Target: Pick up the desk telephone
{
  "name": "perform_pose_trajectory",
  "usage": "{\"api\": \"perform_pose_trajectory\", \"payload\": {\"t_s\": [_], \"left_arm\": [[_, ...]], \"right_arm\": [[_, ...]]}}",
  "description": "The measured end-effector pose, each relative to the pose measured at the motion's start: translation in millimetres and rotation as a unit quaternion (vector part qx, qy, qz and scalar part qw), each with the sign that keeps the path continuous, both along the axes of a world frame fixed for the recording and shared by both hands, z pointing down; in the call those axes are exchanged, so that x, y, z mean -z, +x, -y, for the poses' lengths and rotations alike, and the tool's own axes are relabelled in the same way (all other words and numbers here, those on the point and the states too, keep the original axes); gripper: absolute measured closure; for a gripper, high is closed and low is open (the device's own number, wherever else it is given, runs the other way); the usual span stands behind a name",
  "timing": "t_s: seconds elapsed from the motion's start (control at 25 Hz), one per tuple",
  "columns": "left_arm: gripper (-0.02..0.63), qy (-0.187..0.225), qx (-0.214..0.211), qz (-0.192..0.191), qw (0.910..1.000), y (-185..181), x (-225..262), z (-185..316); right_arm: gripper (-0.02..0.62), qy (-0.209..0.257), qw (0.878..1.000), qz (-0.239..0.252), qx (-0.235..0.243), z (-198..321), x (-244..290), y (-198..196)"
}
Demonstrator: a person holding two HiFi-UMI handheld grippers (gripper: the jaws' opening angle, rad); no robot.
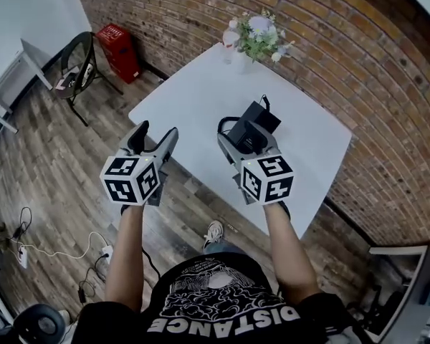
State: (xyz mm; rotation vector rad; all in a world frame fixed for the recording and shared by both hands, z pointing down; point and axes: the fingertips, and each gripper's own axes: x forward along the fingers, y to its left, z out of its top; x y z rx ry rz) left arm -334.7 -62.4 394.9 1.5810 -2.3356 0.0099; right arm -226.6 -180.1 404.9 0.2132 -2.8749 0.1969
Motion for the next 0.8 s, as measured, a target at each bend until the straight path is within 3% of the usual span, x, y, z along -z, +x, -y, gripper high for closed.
{"api": "perform_pose_trajectory", "payload": {"t_s": [0.44, 0.8], "left_arm": [[0.301, -0.027, -0.101, -0.025, 0.9942, 14, -24, 111], [0.301, -0.054, -0.2, -0.079, 0.9751, 32, -61, 166]], "right_arm": [[0.311, -0.02, 0.998, -0.021, -0.059, 81, -21, 11], [0.308, -0.065, 0.99, -0.05, -0.117, 115, -61, 30]]}}
